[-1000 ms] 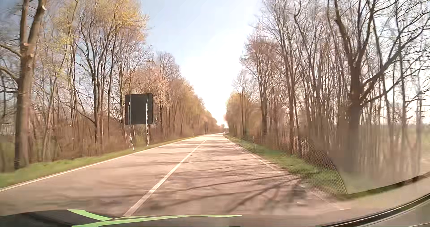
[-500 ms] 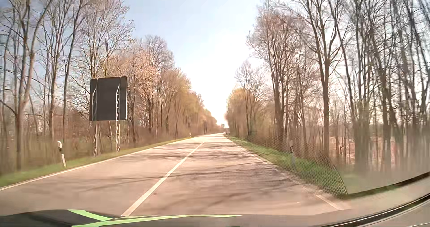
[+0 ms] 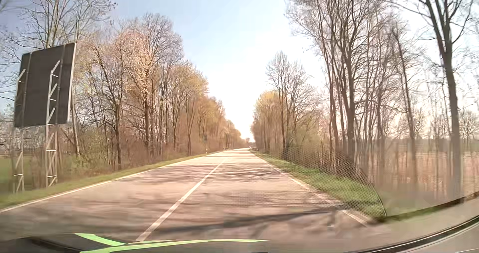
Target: Follow the waypoints while adhering to traffic rules and regulations
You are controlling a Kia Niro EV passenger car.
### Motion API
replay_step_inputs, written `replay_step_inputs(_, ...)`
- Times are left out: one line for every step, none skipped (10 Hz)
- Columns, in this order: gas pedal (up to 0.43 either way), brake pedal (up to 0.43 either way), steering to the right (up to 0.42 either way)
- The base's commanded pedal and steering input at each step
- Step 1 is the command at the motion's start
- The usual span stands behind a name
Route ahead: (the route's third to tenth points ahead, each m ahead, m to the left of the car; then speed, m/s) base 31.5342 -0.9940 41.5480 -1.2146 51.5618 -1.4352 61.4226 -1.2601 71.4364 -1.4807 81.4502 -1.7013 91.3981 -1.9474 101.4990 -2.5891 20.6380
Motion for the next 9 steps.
replay_step_inputs(0.268,0.0,0.0)
replay_step_inputs(0.26,0.0,0.0)
replay_step_inputs(0.248,0.0,0.001)
replay_step_inputs(0.248,0.0,0.001)
replay_step_inputs(0.248,0.0,0.001)
replay_step_inputs(0.248,0.0,0.001)
replay_step_inputs(0.248,0.0,0.001)
replay_step_inputs(0.248,0.0,0.001)
replay_step_inputs(0.248,0.0,0.001)
